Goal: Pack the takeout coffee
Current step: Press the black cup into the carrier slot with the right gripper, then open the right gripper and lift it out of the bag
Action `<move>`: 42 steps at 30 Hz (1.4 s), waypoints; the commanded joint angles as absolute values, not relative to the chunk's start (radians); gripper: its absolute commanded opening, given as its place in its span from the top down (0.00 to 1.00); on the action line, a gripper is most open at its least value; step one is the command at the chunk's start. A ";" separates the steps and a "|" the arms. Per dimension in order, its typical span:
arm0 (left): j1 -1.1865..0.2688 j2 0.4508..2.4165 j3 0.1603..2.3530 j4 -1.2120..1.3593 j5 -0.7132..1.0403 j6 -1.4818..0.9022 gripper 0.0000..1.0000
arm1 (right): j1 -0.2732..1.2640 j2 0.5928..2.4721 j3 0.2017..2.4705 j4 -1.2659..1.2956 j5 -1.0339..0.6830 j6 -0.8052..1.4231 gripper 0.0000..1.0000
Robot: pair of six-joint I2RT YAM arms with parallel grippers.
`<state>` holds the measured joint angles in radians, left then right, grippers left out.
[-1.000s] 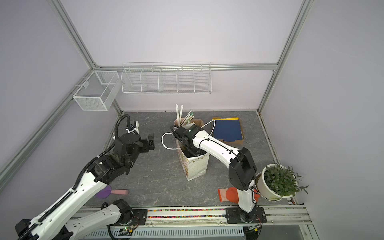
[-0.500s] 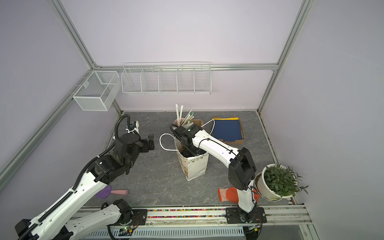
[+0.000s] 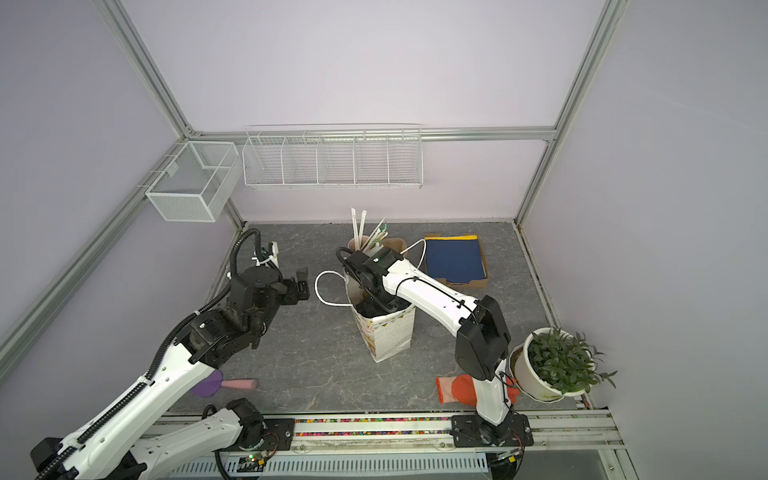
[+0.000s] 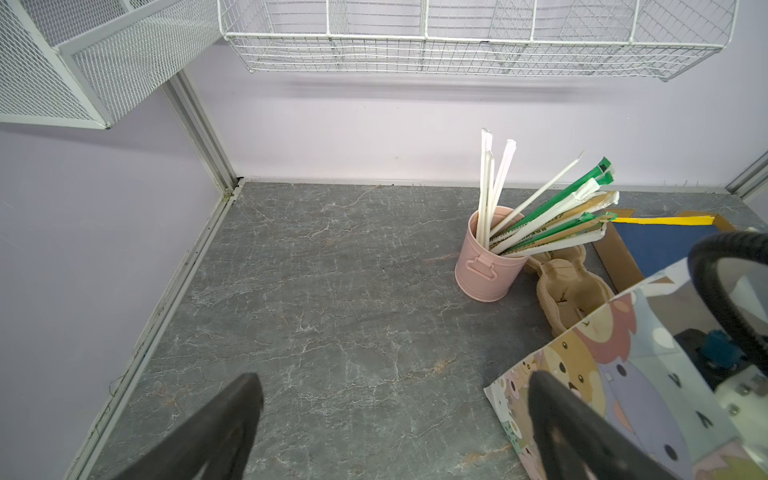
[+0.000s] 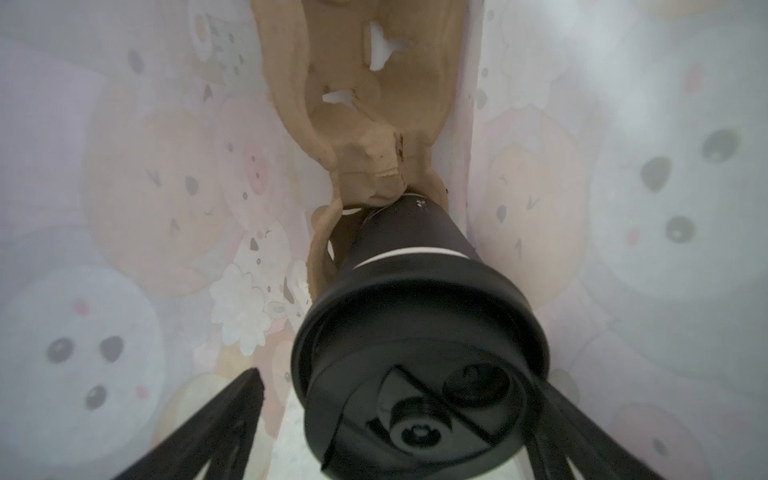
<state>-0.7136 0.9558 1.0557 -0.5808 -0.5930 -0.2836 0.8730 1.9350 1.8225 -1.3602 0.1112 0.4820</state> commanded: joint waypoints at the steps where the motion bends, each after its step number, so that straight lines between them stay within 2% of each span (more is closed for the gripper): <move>1: -0.709 0.960 1.045 -0.576 -0.585 -0.286 0.00 | 0.879 1.956 1.853 -1.394 0.114 0.479 0.02; 42: -0.709 0.968 1.045 -0.575 -0.568 -0.288 0.00 | 0.885 1.956 2.030 -1.497 0.211 0.469 0.06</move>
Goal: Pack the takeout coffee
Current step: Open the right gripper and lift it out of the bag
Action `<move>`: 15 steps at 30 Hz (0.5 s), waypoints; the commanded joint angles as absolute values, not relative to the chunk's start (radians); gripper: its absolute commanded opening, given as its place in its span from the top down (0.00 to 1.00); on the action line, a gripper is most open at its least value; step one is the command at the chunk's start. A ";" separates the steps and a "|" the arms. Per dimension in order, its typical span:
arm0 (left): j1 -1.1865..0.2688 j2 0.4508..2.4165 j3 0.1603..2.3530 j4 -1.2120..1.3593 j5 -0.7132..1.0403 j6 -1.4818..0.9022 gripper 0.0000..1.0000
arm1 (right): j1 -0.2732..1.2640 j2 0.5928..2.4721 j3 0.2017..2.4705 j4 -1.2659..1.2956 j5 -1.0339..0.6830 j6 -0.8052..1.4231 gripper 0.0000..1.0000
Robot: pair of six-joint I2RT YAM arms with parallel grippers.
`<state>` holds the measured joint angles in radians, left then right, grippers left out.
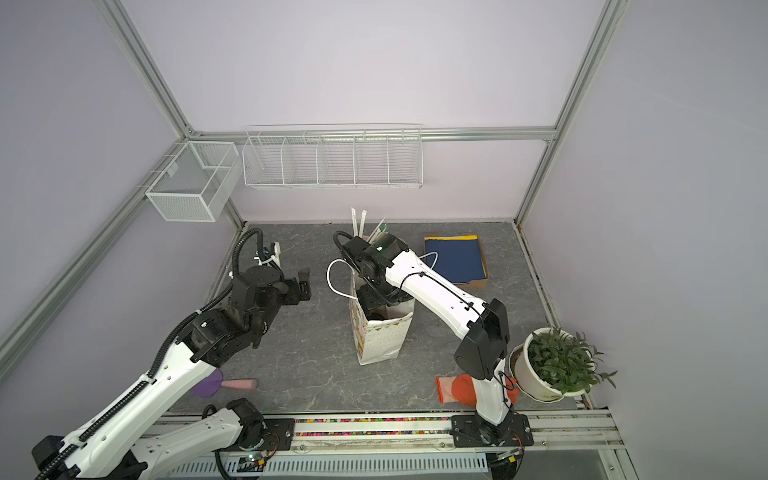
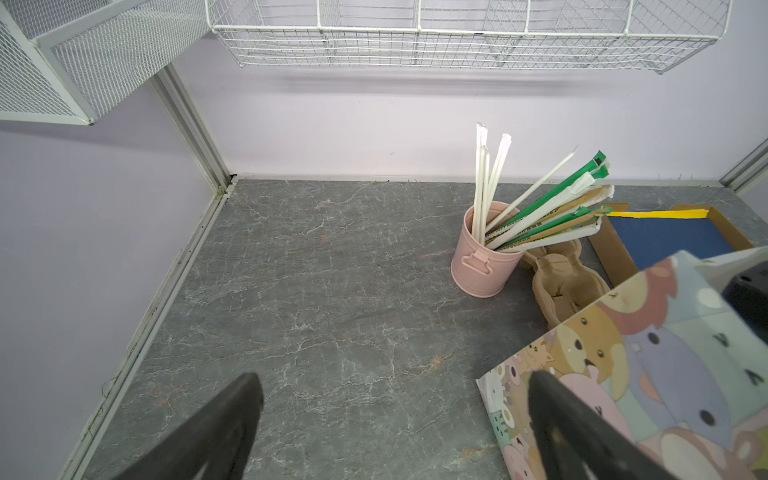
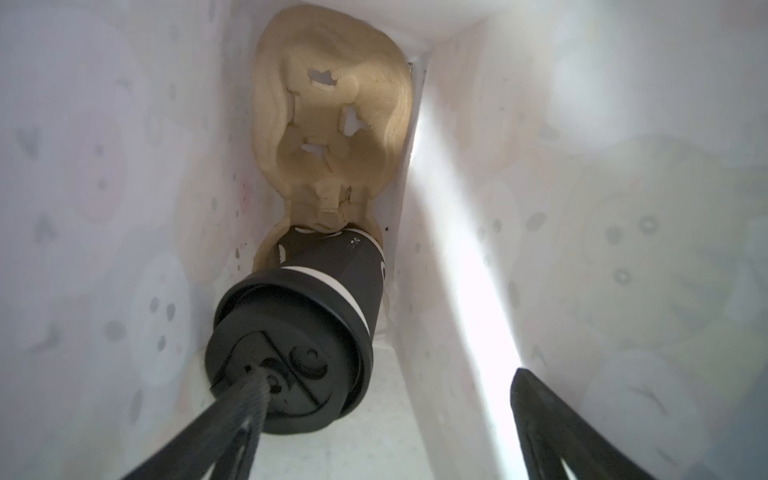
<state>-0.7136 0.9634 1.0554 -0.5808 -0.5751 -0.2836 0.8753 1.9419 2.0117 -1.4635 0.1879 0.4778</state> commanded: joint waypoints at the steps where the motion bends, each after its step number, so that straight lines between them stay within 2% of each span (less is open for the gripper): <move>1: -0.709 0.969 1.044 -0.575 -0.568 -0.288 0.00 | 0.887 1.957 2.033 -1.498 0.217 0.469 0.07; 15: -0.709 0.972 1.043 -0.575 -0.571 -0.287 0.00 | 0.905 1.997 2.210 -1.539 0.244 0.465 0.08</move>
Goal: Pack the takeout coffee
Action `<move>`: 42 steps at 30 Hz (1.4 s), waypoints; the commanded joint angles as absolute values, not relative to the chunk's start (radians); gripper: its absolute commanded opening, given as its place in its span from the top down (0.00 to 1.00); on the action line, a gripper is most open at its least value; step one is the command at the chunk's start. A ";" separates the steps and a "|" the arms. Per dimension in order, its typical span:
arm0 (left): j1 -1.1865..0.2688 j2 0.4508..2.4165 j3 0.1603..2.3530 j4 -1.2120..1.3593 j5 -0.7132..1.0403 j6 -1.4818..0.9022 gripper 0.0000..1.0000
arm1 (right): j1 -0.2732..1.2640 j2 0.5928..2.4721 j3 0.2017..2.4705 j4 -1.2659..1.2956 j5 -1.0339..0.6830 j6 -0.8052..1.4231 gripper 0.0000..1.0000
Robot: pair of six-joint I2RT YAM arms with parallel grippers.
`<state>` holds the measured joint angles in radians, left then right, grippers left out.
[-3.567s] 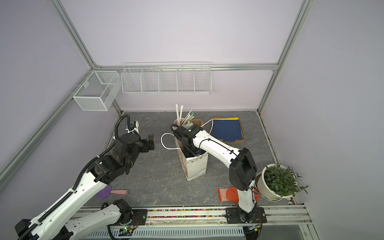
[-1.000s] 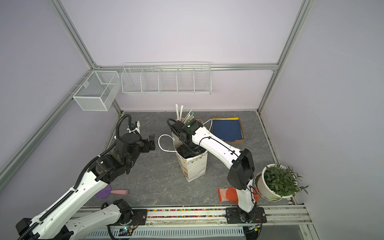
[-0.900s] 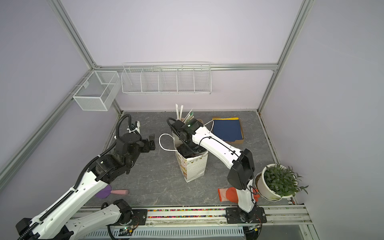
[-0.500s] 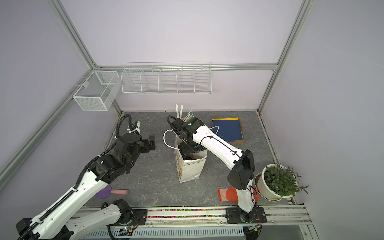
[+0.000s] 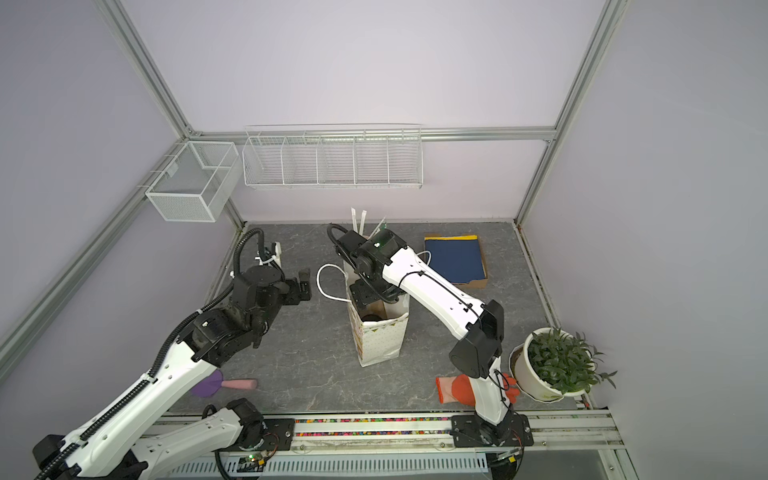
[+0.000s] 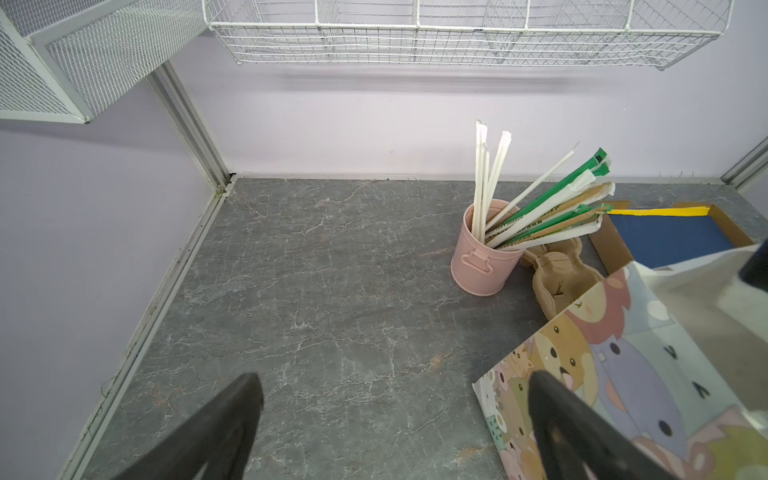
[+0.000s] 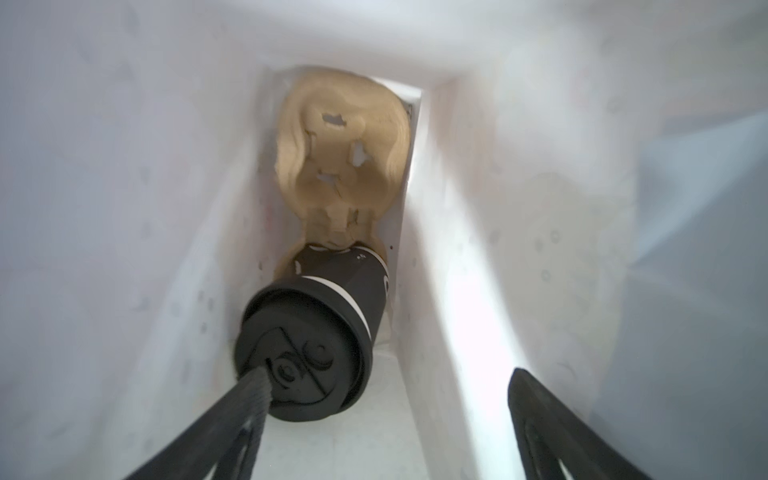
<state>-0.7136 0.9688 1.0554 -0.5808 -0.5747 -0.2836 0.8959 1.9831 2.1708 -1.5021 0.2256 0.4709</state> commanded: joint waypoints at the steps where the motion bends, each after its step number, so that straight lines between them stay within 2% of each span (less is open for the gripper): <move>1: -0.709 0.969 1.043 -0.575 -0.571 -0.288 0.00 | 0.907 1.997 2.222 -1.543 0.244 0.465 0.08; 10: -0.709 0.968 1.042 -0.572 -0.568 -0.288 0.00 | 0.933 1.973 2.388 -1.568 0.264 0.450 0.08; 16: -0.709 0.964 1.042 -0.572 -0.569 -0.287 0.00 | 0.937 1.881 2.445 -1.502 0.269 0.409 0.06; 21: -0.709 0.963 1.071 -0.604 -0.574 -0.285 0.00 | 0.929 1.712 2.293 -1.317 0.298 0.322 0.06; 26: -0.682 0.939 1.093 -0.629 -0.548 -0.305 0.00 | 0.873 1.602 2.159 -1.175 0.230 0.263 0.07; 29: -0.644 0.938 1.136 -0.681 -0.487 -0.353 0.00 | 0.807 1.567 2.099 -1.112 0.130 0.250 0.06; 35: -0.638 0.909 1.256 -0.793 -0.440 -0.421 0.00 | 0.714 1.590 2.073 -1.033 0.059 0.226 0.05; 42: -0.621 0.904 1.255 -0.757 -0.339 -0.456 0.00 | 0.672 1.659 2.092 -0.985 0.009 0.218 0.05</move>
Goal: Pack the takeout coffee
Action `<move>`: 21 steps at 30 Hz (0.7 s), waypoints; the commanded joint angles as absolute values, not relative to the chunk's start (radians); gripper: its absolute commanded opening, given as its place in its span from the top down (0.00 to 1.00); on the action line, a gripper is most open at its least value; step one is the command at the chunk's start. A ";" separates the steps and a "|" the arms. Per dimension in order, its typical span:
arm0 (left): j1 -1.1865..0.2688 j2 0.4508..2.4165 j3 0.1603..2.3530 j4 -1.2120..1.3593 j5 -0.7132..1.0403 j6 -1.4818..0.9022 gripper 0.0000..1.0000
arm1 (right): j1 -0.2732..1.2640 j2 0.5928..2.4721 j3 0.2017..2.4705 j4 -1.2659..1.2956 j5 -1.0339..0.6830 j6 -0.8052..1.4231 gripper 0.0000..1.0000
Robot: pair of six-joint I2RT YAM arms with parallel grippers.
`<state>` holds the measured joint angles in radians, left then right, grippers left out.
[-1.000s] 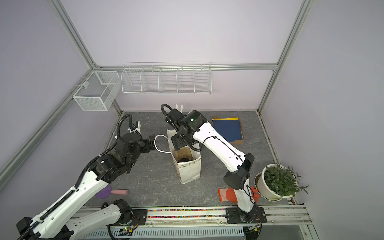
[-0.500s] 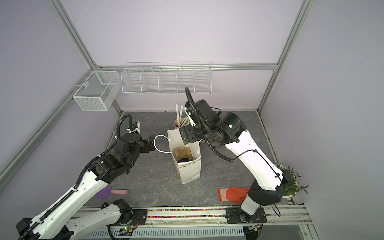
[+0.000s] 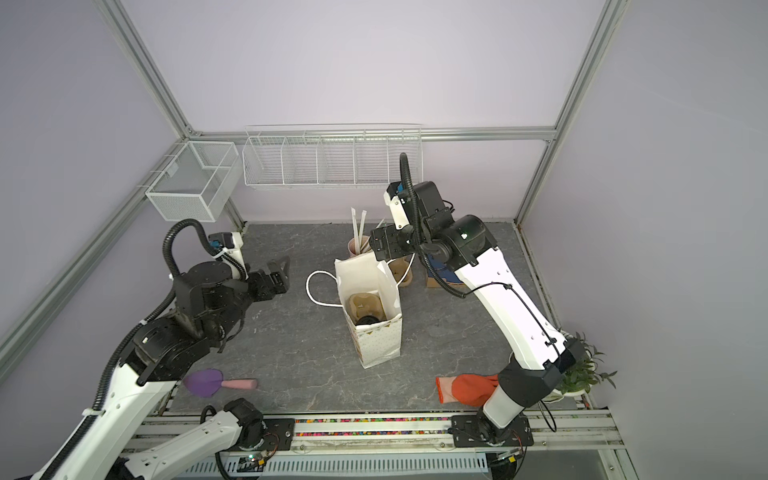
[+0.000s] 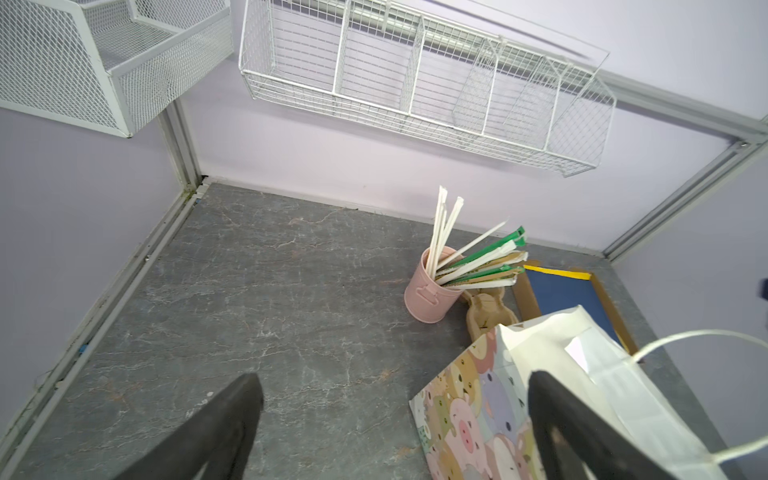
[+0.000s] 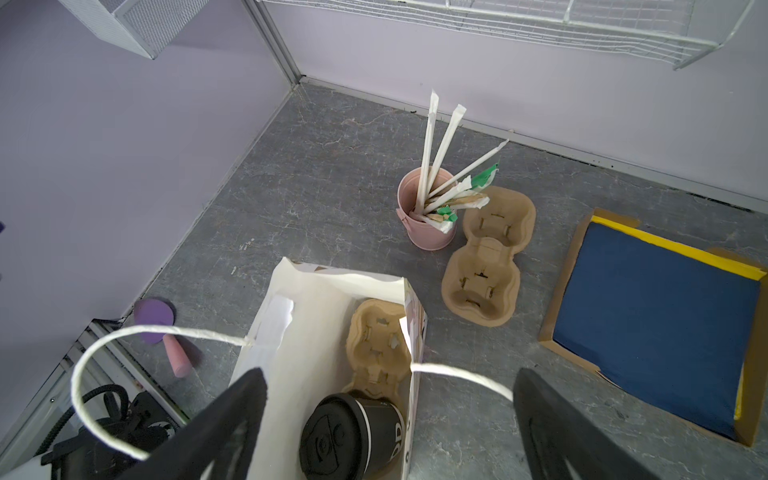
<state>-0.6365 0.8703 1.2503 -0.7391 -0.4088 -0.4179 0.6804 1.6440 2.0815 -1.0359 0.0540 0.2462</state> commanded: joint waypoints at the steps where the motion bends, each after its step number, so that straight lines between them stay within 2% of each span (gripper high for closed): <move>1: -0.603 0.929 1.261 -0.753 -0.293 -0.465 0.00 | 0.671 1.656 2.093 -0.976 0.009 0.218 0.05; 5: -0.474 1.058 1.299 -0.718 -0.082 -0.541 0.00 | 0.670 1.592 2.034 -0.888 0.008 0.199 0.05; 10: -0.360 1.207 1.359 -0.604 0.056 -0.600 0.00 | 0.665 1.506 1.906 -0.808 -0.015 0.183 0.06; 14: -0.344 1.365 1.413 -0.511 0.106 -0.612 0.00 | 0.665 1.479 1.907 -0.822 -0.017 0.158 0.06; 21: -0.335 1.647 1.455 -0.240 0.227 -0.699 0.07 | 0.663 1.425 1.886 -0.816 -0.041 0.135 0.06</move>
<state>-0.3397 1.5616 1.4277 -0.3923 0.1455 -0.6426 0.6682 1.4517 1.9064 -0.8433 -0.0174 0.1719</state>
